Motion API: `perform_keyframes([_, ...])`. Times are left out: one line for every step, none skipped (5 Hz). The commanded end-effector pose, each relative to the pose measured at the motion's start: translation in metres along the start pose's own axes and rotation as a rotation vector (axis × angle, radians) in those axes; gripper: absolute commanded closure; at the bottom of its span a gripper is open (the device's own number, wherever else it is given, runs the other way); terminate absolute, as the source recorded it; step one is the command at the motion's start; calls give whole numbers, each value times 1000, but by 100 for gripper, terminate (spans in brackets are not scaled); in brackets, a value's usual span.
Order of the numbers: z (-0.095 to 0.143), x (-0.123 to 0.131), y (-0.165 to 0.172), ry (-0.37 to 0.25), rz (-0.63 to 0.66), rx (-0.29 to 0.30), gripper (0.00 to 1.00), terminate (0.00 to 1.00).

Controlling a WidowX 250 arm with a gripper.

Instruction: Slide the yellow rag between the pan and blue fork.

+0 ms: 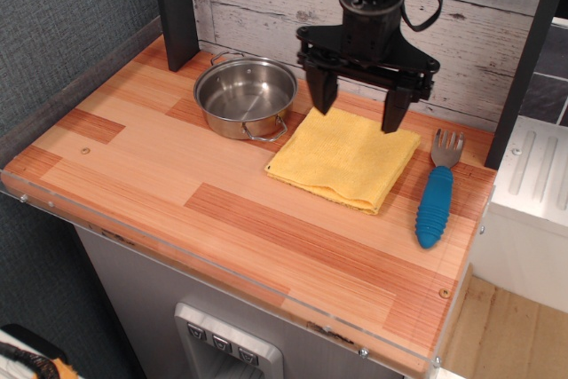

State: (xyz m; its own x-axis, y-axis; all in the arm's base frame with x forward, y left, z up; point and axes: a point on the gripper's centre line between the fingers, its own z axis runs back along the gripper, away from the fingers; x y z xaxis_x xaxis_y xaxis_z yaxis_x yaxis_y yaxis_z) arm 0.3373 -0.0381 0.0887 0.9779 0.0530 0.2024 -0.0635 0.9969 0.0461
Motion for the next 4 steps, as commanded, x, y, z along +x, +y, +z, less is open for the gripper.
perform_keyframes([44, -24, 50, 13, 139, 25, 0, 0])
perform_keyframes([58, -28, 80, -13, 242, 45, 0, 0])
perform_keyframes([57, -21, 99, -10, 276, 75, 0, 0])
perform_keyframes([49, -13, 118, 16, 306, 110, 0, 0])
